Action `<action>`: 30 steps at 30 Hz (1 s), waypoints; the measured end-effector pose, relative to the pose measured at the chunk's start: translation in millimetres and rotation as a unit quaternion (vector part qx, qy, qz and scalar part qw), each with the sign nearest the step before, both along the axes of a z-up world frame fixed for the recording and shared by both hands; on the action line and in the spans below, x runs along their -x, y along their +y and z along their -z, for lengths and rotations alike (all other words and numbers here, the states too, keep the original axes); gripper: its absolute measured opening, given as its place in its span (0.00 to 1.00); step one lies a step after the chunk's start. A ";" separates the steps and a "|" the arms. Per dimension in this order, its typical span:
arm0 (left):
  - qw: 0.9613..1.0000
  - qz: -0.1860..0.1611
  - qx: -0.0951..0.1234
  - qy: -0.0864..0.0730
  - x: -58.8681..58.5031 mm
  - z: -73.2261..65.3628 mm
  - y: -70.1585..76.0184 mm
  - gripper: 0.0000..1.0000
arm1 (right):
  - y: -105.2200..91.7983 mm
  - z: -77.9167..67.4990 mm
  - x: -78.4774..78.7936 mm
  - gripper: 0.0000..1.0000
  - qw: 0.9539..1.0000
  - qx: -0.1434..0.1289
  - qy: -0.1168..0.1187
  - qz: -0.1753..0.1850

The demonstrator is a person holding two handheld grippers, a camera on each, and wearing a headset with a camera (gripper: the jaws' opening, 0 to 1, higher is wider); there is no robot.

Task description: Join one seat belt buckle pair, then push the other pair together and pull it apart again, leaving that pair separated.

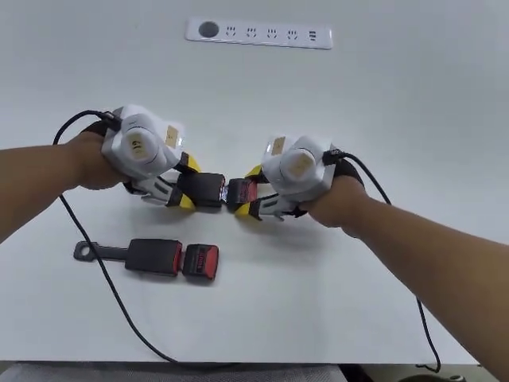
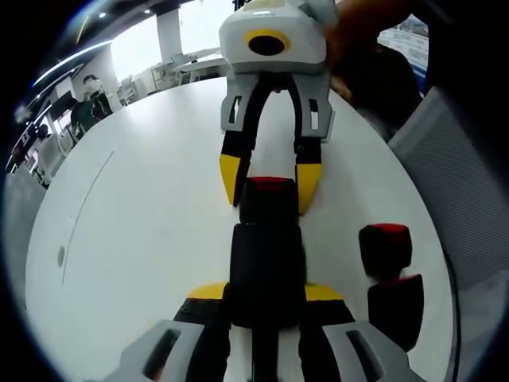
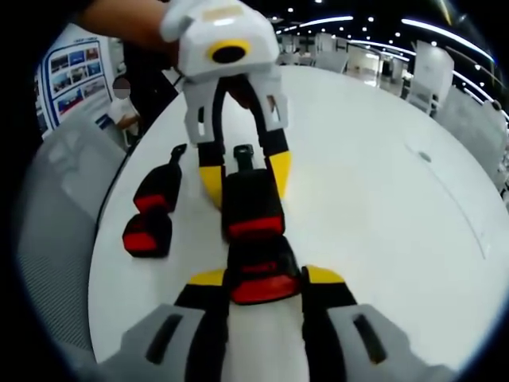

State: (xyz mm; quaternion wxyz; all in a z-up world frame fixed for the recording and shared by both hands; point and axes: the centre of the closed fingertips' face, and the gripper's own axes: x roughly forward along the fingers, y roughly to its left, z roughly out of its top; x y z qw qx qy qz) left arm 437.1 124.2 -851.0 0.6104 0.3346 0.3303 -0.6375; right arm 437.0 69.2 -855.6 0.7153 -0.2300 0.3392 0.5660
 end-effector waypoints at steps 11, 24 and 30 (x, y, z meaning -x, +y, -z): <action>1.000 -0.001 -0.001 0.001 -0.3 0.7 -0.5 0.34 | -1.0 0.4 -0.3 0.35 1.000 -0.001 0.000 -0.002; 1.000 -0.011 0.005 0.006 -0.2 0.9 -1.0 0.34 | -8.3 0.9 -0.2 0.35 1.000 -0.009 -0.004 -0.004; 1.000 -0.013 0.006 0.007 -0.4 0.9 -1.6 0.34 | -13.8 1.7 -0.5 0.35 1.000 -0.013 -0.005 -0.005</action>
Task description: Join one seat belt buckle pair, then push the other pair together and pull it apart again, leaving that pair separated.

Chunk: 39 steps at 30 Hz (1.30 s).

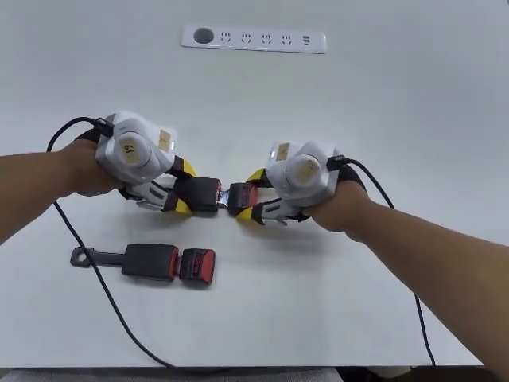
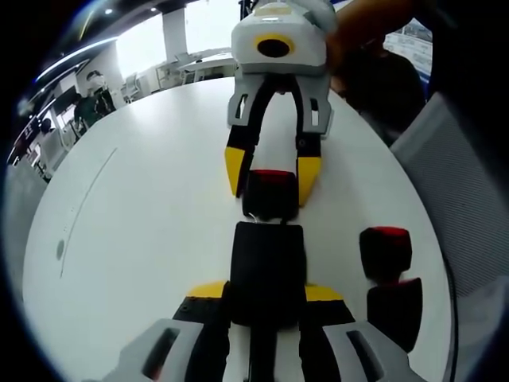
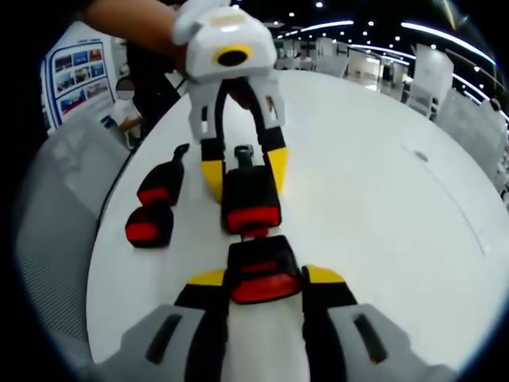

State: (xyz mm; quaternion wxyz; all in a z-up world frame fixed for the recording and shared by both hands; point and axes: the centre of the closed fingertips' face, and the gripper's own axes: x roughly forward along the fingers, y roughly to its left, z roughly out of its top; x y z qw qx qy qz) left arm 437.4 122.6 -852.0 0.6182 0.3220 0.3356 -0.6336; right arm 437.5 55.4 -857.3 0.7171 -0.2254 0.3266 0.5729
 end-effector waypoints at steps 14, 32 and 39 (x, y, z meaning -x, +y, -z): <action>1.000 -0.012 0.007 0.002 0.0 0.1 -0.3 0.34 | -7.4 -0.9 1.6 0.36 1.000 -0.013 0.001 -0.001; 1.000 -0.010 0.008 0.001 -0.1 -0.2 0.4 0.34 | -38.2 -0.2 5.0 0.36 1.000 -0.013 -0.004 0.000; 1.000 -0.012 0.010 0.001 0.2 -0.3 0.1 0.34 | -55.3 1.1 6.6 0.36 1.000 -0.014 -0.005 0.005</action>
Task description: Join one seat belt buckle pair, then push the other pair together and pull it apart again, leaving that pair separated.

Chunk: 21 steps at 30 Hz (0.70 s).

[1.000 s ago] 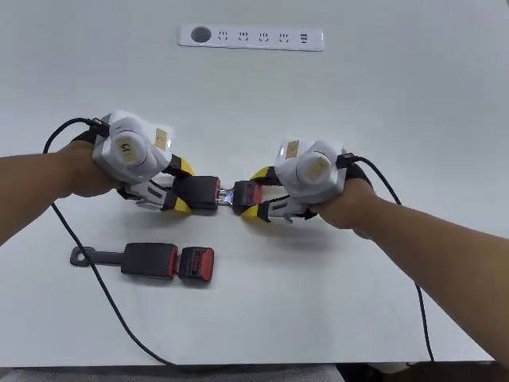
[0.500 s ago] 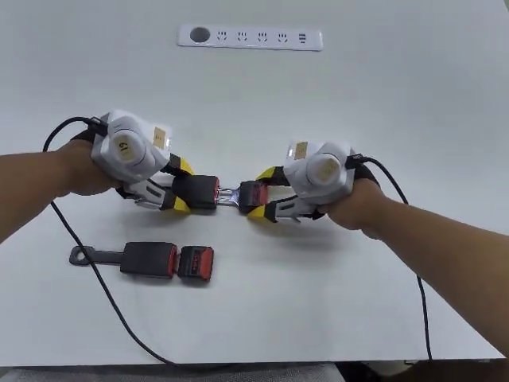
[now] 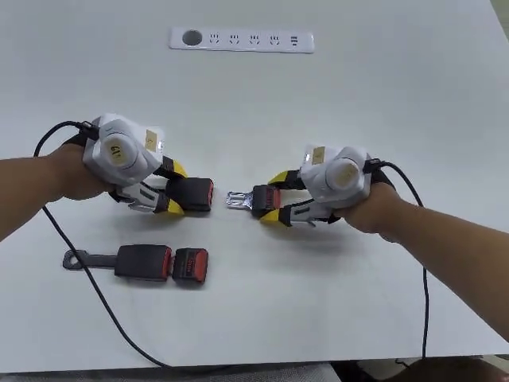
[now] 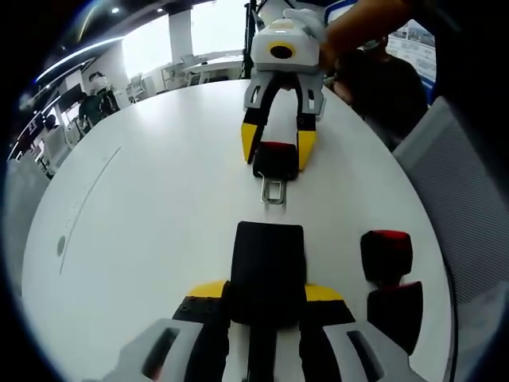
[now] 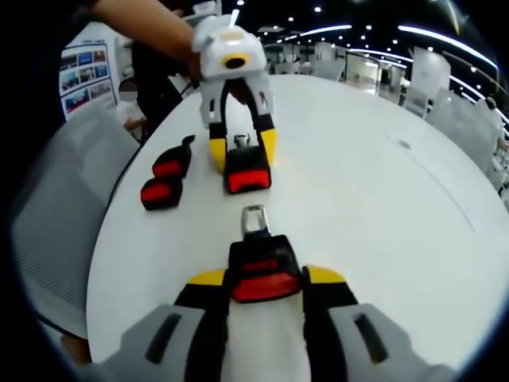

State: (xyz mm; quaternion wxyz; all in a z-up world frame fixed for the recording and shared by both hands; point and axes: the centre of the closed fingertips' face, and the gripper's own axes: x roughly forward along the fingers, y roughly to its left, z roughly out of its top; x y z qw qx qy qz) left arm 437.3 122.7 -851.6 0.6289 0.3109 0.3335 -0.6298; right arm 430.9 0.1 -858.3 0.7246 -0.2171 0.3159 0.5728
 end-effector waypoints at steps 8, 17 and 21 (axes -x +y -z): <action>1.000 0.000 0.001 0.000 0.1 0.0 0.1 0.34 | -17.4 -2.2 3.4 0.36 1.000 0.002 0.001 0.002; 1.000 0.000 -0.003 0.000 0.7 -0.5 0.3 0.34 | -35.7 -4.9 9.9 0.37 1.000 0.005 0.001 0.001; 1.000 -0.001 -0.004 0.000 0.6 -0.3 0.1 0.34 | -46.5 -3.1 9.9 0.37 1.000 0.008 0.001 0.002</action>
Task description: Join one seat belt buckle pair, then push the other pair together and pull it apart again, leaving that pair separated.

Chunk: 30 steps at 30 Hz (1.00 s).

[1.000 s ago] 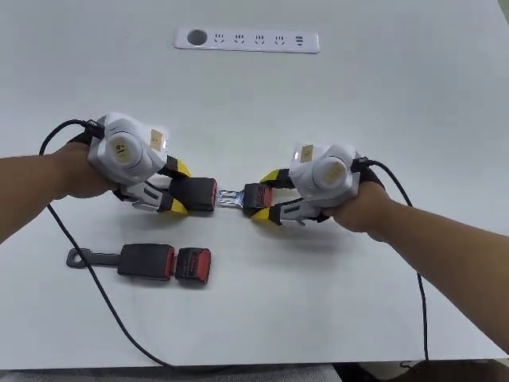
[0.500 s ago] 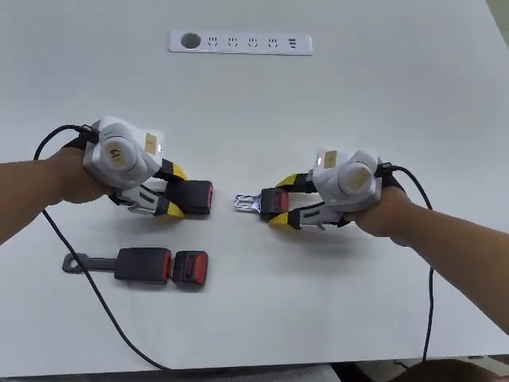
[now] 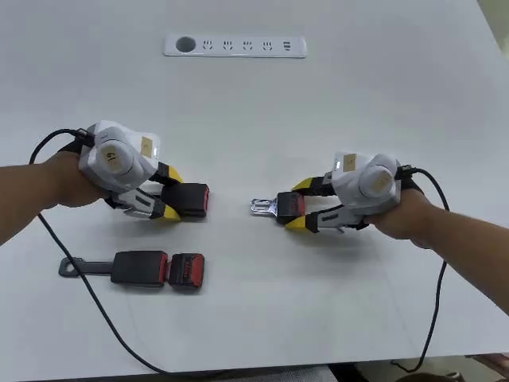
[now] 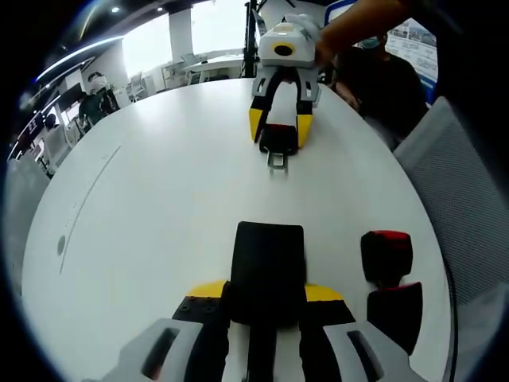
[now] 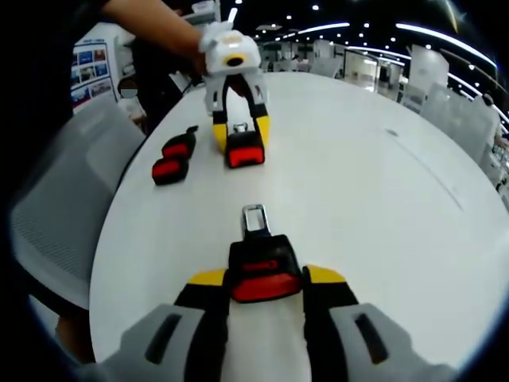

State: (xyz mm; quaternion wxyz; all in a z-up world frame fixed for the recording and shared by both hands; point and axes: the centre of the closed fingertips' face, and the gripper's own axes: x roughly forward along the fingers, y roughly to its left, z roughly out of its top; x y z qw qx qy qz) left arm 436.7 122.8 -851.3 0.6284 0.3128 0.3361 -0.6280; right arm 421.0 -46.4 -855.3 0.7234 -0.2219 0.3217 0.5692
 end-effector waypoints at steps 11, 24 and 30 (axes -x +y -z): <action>1.000 -0.003 -0.001 0.000 0.2 0.0 -0.7 0.35 | -22.6 1.0 3.4 0.37 1.000 0.007 0.004 0.008; 1.000 -0.007 -0.004 0.001 -0.3 0.3 -1.3 0.35 | -32.0 -2.6 5.1 0.37 1.000 0.015 0.005 0.010; 0.999 -0.039 -0.005 0.028 1.7 -1.1 -3.3 0.38 | -31.9 -5.8 -0.1 0.53 0.999 0.013 0.010 0.044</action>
